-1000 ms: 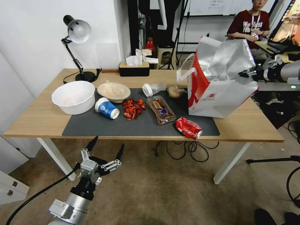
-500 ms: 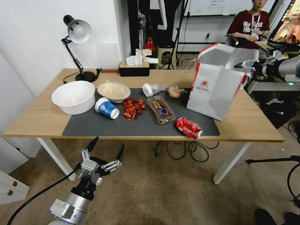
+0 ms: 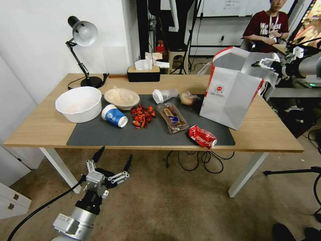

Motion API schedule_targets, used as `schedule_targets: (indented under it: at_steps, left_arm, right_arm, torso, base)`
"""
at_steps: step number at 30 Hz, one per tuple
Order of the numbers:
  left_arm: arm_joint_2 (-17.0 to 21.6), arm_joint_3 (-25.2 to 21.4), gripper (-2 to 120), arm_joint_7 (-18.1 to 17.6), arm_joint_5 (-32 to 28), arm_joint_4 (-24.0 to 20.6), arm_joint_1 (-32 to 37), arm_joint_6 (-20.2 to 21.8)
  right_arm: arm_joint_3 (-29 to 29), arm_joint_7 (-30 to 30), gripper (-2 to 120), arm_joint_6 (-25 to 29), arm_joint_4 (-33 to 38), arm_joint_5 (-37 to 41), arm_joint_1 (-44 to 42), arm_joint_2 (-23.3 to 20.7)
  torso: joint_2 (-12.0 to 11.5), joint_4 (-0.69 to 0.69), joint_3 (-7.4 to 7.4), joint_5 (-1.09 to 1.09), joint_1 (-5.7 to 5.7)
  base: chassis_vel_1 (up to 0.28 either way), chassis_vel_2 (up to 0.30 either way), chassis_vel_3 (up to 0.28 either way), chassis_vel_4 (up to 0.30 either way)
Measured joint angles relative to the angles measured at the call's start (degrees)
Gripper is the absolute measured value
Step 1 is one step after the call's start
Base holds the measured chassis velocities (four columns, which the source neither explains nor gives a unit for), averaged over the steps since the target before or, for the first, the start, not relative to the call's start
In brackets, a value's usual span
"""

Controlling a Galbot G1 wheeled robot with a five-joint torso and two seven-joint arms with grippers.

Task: Pick up the food delivery bag from the floor and place it on the table.

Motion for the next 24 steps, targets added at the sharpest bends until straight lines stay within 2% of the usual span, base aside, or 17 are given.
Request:
schedule_targets:
  at_steps: [7,14,15,17,19,21,23,24]
  left_arm:
    - [0.14,-0.07,100,-0.44,0.02,-0.19,0.14,-0.16]
    - [0.16,-0.06,100,-0.56,0.01,-0.49,0.15,-0.19]
    - [0.17,-0.07,100,-0.62,0.00,-0.55,0.14,-0.19]
    - [0.19,-0.11,100,-0.74,-0.07,-0.69,0.20,-0.19]
    - [0.21,-0.12,100,-0.78,-0.11,-0.73,0.23,-0.19]
    - [0.23,-0.13,100,-0.87,-0.24,-0.86,0.34,-0.21]
    - [0.23,-0.13,100,-0.89,-0.28,-0.88,0.34,-0.22]
    - [0.22,-0.12,100,-0.92,-0.49,-0.94,0.33,-0.23]
  right_arm:
    - [-0.34,3.28,100,0.00,-0.35,-0.75,-0.40,-0.44]
    - [3.81,3.46,100,0.02,2.58,-2.29,-2.71,-1.14]
    - [5.62,3.46,100,0.05,3.62,-2.39,-3.62,-1.36]
    - [12.86,1.91,100,1.21,7.61,-4.74,-9.26,-2.41]
    - [14.92,0.49,100,2.10,8.84,-6.81,-11.59,-2.82]
    - [22.76,-6.55,100,6.35,13.31,-16.60,-21.16,-4.41]
    - [24.91,-8.48,100,7.85,14.41,-18.92,-23.91,-4.73]
    - [30.91,-13.09,100,11.35,16.67,-24.00,-30.71,-5.03]
  torso:
    - [0.00,0.00,0.00,0.01,0.00]
    - [0.00,0.00,0.00,0.02,0.00]
    - [0.00,0.00,0.00,0.00,0.00]
    - [0.00,0.00,-0.01,-0.01,0.00]
    - [0.00,0.01,-0.01,-0.01,0.00]
    - [0.00,0.00,-0.01,0.01,0.00]
    - [0.00,-0.02,-0.01,0.01,0.00]
    - [0.00,-0.02,-0.01,0.02,0.00]
  base:
    - [0.000,0.000,0.000,0.000]
    - [0.000,0.000,0.000,0.000]
    - [0.000,0.000,0.000,0.000]
    - [0.000,0.000,0.000,0.000]
    - [0.000,0.000,0.000,0.000]
    - [0.000,0.000,0.000,0.000]
    - [0.000,0.000,0.000,0.000]
    - [0.000,0.000,0.000,0.000]
